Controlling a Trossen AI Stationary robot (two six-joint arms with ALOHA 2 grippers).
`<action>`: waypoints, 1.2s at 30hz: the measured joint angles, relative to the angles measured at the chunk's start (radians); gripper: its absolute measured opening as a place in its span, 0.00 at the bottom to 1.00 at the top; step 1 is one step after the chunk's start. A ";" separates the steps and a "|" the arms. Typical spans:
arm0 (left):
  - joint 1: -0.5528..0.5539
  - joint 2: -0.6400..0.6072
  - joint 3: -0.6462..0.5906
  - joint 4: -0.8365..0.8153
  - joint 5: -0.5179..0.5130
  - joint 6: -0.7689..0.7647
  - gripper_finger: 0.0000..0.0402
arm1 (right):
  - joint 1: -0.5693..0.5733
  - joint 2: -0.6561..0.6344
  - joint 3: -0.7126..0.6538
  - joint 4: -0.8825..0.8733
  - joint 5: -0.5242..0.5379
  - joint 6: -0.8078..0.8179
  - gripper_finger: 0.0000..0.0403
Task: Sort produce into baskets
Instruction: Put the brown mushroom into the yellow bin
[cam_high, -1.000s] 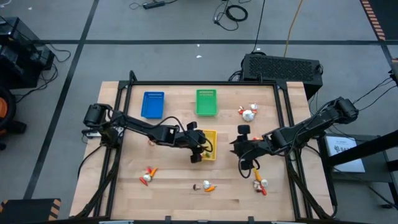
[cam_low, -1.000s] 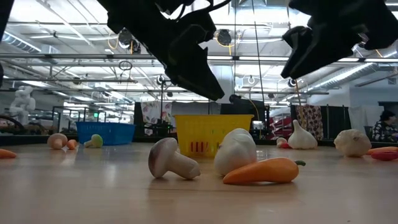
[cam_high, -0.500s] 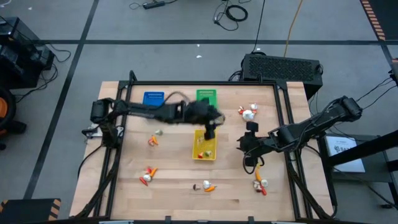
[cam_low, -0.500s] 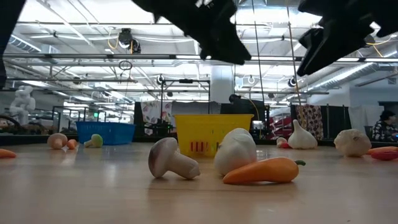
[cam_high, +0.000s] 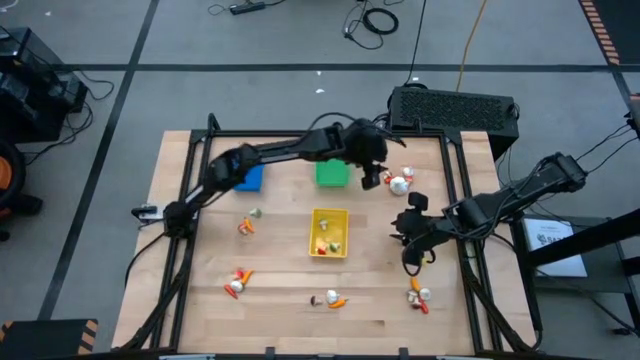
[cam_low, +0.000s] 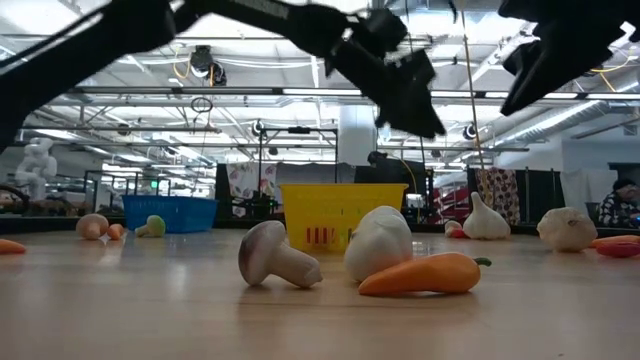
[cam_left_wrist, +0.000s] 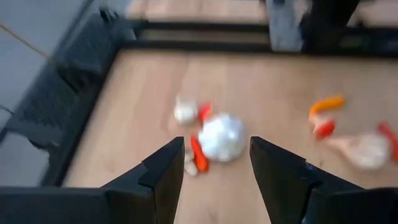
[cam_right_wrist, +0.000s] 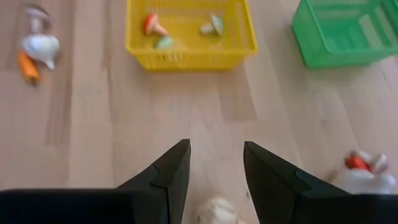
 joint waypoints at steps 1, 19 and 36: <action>0.000 0.014 0.004 -0.012 -0.005 0.009 0.47 | 0.000 0.000 0.000 -0.023 0.002 0.015 0.35; 0.001 0.019 0.007 -0.107 -0.083 0.067 0.47 | -0.001 0.000 0.000 -0.242 0.261 0.225 0.35; -0.081 -0.100 0.005 -0.543 -0.077 0.122 0.47 | -0.033 0.018 -0.001 -0.317 -0.029 0.000 0.35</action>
